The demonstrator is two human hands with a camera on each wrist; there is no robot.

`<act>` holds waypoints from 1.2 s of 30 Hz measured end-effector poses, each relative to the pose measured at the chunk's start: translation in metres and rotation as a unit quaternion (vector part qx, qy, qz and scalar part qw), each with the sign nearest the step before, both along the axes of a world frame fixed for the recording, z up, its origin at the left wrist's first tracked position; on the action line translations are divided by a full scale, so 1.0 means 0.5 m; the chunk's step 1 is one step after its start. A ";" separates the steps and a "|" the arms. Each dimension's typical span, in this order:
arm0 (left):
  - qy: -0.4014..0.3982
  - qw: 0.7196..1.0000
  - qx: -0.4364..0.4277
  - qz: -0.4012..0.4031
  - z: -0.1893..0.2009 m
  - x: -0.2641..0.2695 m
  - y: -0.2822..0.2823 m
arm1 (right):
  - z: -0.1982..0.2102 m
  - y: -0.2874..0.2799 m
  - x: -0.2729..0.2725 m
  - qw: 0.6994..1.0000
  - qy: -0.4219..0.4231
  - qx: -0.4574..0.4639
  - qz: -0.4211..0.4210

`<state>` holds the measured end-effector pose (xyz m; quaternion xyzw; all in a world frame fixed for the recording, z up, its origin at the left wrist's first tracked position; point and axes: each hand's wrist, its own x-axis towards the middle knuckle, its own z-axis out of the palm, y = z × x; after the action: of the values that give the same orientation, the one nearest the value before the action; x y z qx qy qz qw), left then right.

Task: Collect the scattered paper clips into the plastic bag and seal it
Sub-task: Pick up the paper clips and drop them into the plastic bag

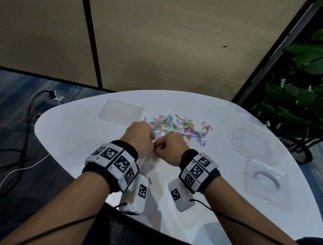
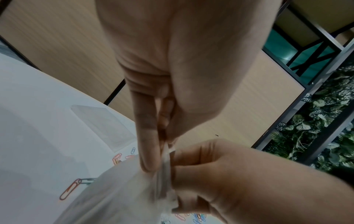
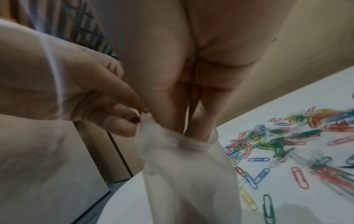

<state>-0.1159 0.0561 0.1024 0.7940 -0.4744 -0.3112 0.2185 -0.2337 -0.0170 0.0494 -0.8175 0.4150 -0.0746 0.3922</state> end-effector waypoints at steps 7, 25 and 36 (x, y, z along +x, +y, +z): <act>-0.019 1.000 0.006 0.000 0.014 0.017 0.007 | -0.047 -0.024 -0.130 0.963 -0.065 0.162 -0.205; -0.028 0.999 0.015 -0.004 0.014 0.032 0.018 | -0.191 -0.095 -0.073 0.966 0.189 -0.116 -0.130; -0.030 0.999 0.024 -0.010 0.008 0.030 0.012 | -0.218 -0.130 -0.071 0.914 0.282 -0.276 0.090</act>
<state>-0.1009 0.0623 0.1066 0.8033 -0.4812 -0.3005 0.1814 -0.2690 -0.0821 -0.0596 -0.9141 0.3962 0.0831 0.0228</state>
